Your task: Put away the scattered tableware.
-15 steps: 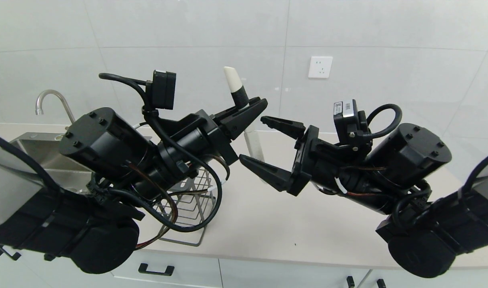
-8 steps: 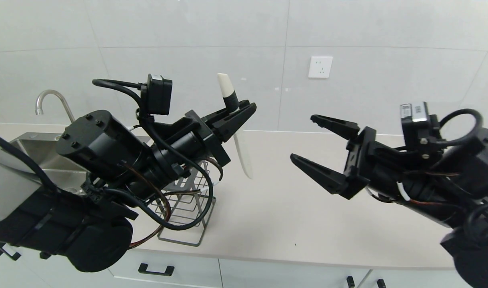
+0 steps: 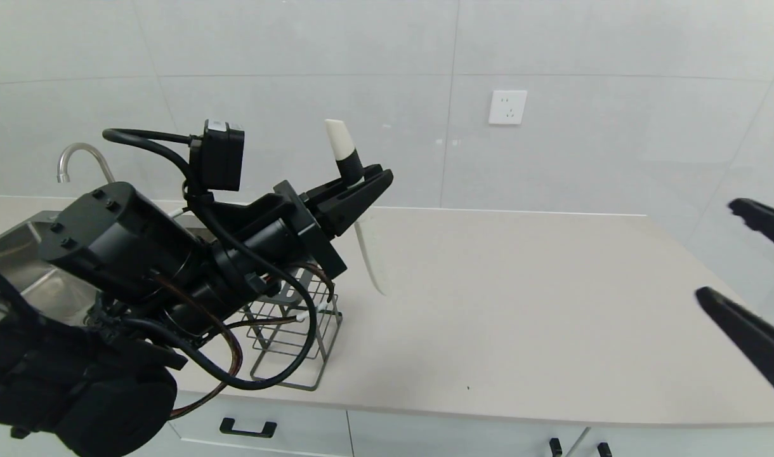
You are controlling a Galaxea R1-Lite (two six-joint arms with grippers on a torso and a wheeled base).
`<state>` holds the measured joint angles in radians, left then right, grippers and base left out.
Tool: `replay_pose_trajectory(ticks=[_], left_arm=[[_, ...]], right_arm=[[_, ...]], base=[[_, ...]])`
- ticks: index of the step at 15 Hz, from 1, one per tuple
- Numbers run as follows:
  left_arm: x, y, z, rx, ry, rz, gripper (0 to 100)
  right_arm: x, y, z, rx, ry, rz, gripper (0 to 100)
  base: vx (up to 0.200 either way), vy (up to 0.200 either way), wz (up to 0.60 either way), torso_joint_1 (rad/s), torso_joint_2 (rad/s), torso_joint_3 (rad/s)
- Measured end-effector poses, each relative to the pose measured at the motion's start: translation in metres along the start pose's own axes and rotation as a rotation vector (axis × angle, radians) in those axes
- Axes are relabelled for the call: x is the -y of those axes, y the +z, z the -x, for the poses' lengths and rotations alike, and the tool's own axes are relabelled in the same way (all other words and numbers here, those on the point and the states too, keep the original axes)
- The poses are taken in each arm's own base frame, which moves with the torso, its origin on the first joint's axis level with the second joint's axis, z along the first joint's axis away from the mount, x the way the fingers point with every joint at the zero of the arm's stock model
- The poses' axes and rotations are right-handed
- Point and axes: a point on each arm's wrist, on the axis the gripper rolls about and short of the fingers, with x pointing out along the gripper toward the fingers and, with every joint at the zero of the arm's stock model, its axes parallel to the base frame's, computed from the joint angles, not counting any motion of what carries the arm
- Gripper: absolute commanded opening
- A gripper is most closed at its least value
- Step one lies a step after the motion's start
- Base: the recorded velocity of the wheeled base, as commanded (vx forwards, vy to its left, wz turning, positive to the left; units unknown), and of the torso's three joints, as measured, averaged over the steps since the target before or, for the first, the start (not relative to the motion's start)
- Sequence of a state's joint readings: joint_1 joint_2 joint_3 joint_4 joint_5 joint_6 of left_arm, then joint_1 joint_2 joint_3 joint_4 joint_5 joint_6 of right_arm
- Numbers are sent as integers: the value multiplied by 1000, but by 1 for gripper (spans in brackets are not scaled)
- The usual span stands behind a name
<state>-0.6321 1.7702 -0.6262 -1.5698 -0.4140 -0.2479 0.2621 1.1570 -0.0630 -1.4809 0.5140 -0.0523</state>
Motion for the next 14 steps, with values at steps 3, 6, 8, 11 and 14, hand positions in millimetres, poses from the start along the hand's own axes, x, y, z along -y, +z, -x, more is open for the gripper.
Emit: replay_pose_trajectory(ticks=[3, 6, 8, 11, 14], left_arm=[[1, 1, 3, -1, 1, 0, 0], [2, 4, 4, 5, 0, -3, 0], [2, 5, 4, 6, 0, -3, 0], [2, 4, 4, 5, 0, -3, 0], [2, 5, 4, 8, 1, -4, 0]], right_arm=[[-12, 19, 44, 18, -141, 85, 100], [-40, 22, 84, -4, -204, 120, 100], [-57, 16, 104, -21, -213, 124, 100], [-75, 7, 125, -15, -228, 143, 100], [-84, -3, 136, -35, -264, 143, 100]], base=[[0, 0, 0, 0, 0, 0], [0, 0, 0, 0, 0, 0], [0, 0, 0, 0, 0, 0], [0, 0, 0, 0, 0, 0], [0, 0, 0, 0, 0, 0]])
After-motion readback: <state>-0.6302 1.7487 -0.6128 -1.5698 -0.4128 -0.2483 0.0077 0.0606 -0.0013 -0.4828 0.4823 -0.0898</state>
